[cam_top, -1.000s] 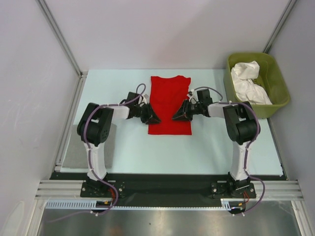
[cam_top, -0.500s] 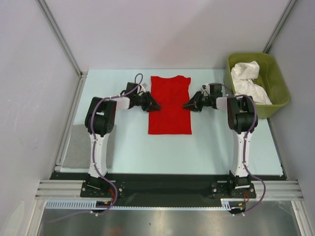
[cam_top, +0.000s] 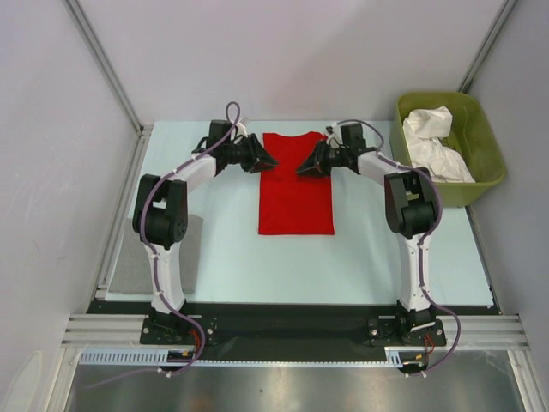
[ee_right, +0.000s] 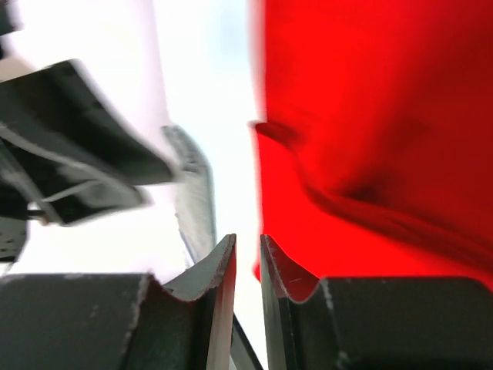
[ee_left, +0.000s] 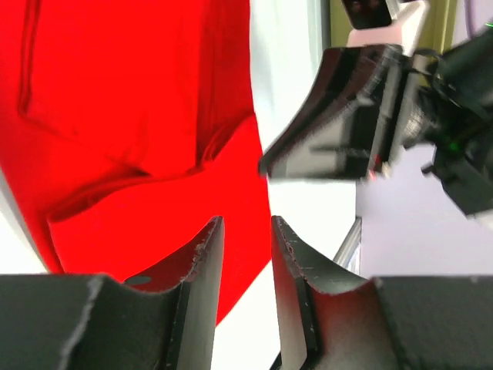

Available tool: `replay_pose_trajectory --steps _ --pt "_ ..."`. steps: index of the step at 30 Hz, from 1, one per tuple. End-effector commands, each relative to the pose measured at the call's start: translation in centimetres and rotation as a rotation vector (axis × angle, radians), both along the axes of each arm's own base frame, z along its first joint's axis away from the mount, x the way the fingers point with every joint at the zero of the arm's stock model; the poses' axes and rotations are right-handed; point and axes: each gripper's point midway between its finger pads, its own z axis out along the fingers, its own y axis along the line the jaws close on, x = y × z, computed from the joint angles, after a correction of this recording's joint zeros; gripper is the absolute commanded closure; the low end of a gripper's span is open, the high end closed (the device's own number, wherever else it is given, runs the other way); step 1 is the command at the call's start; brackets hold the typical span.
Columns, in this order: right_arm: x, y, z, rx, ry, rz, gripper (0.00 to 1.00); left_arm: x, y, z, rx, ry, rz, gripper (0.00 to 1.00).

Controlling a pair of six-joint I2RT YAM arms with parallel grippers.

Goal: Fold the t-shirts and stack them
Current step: Fold the tshirt

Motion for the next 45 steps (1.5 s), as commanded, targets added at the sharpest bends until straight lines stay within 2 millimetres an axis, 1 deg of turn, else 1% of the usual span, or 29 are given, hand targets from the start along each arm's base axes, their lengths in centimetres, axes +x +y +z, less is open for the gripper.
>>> replay_pose_trajectory --steps 1,3,4,6,9,11,13,14,16,17,19,20,22,24,26,27,28,29,30,31,33,34,36,38,40,41,42,44,45 --pt "1.2 4.5 2.4 0.091 -0.035 0.041 0.76 1.8 1.1 1.9 -0.004 -0.019 0.095 0.64" --pt "1.7 5.4 1.5 0.094 -0.025 0.03 0.77 2.1 1.7 1.9 -0.007 -0.006 0.132 0.64" --pt "2.1 5.5 0.1 0.081 -0.001 0.009 0.77 2.3 1.8 2.3 -0.006 -0.016 0.142 0.64" --pt "3.1 5.2 -1.2 0.057 -0.014 -0.027 0.78 2.3 1.8 2.6 -0.014 -0.017 0.139 0.64" --pt "3.2 4.6 -4.1 0.02 0.008 -0.038 0.78 1.5 1.8 2.8 -0.022 -0.006 0.124 0.64" --pt "3.1 3.8 -6.0 0.007 0.03 -0.039 0.78 0.9 2.1 3.2 -0.01 -0.007 0.121 0.64" --pt "3.5 2.7 -6.8 -0.002 0.034 -0.053 0.78 0.0 2.5 2.9 0.007 -0.006 0.114 0.64" --pt "4.2 1.6 -7.2 -0.004 0.034 -0.074 0.78 -0.6 2.6 3.5 0.012 -0.009 0.112 0.62" --pt "5.1 0.5 -6.8 0.008 0.023 -0.09 0.76 -1.6 3.0 3.2 0.04 -0.008 0.101 0.6" --pt "6.4 -0.5 -6.0 0.018 -0.008 -0.103 0.75 -2.3 3.2 4.2 0.04 -0.029 0.098 0.56" --pt "7.3 -1.8 -5.1 0.012 -0.009 -0.107 0.68 -4.0 3.5 3.3 0.062 -0.012 0.09 0.51" --pt "9.2 -2.9 -3.1 0.018 -0.063 -0.125 0.67 -4.9 3.6 4.0 0.063 -0.025 0.085 0.51" --pt "9.6 -3.8 -2.4 0.007 -0.057 -0.114 0.66 -7.2 4.0 2.4 0.08 0.018 0.078 0.51" --pt "10.3 -4.6 0.5 -0.003 -0.1 -0.105 0.66 -9.8 4.2 1.2 0.103 0.05 0.08 0.51" --pt "9.9 -4.7 2.7 -0.011 -0.137 -0.086 0.63 -11.7 3.8 0.4 0.117 0.073 0.076 0.48" --pt "8.7 -5.0 2.1 -0.037 -0.096 -0.088 0.62 -13.2 3.9 -0.5 0.125 0.112 0.09 0.48" --pt "7.9 -5.4 4.8 -0.057 -0.158 -0.078 0.56 -14.1 3.7 -1.1 0.135 0.129 0.095 0.46" --pt "7.0 -5.6 5.1 -0.077 -0.157 -0.08 0.53 -14.6 3.6 -1.4 0.132 0.133 0.107 0.45" --pt "6.1 -6.3 5.0 -0.116 -0.143 -0.106 0.5 -16.0 3.9 -3.0 0.137 0.201 0.135 0.45" --pt "3.8 -7.0 5.2 -0.148 -0.122 -0.121 0.45 -16.3 3.8 -2.9 0.129 0.187 0.156 0.43" --pt "1.3 -8.4 4.4 -0.225 -0.085 -0.181 0.43 -17.8 4.1 -4.5 0.115 0.269 0.208 0.42" --pt "-1.7 -9.0 3.8 -0.261 -0.043 -0.203 0.41 -17.6 4.0 -4.3 0.085 0.259 0.228 0.41" --pt "-3.8 -10.1 2.8 -0.331 0.003 -0.287 0.4 -18.6 3.8 -5.1 0.016 0.323 0.271 0.4" --pt "-7.7 -10.6 1.9 -0.366 0.059 -0.351 0.38 -18.4 3.6 -5.2 -0.022 0.339 0.318 0.36" --pt "-10.0 -10.5 1.4 -0.351 0.073 -0.376 0.37 -19.2 3.5 -6.2 -0.016 0.373 0.345 0.32" --pt "-12.7 -10.2 -0.7 -0.364 0.123 -0.364 0.37 -19.3 3.6 -6.4 -0.016 0.387 0.363 0.3" --pt "-13.0 -10.0 0.6 -0.336 0.084 -0.4 0.37 -19.6 3.7 -7.2 -0.013 0.424 0.402 0.29" --pt "-14.3 -8.9 0.3 -0.286 0.066 -0.4 0.37 -20.0 3.5 -7.7 -0.009 0.449 0.423 0.29" --pt "-16.0 -8.8 -0.8 -0.265 0.121 -0.427 0.38 -19.8 3.7 -8.2 0.006 0.451 0.448 0.29"
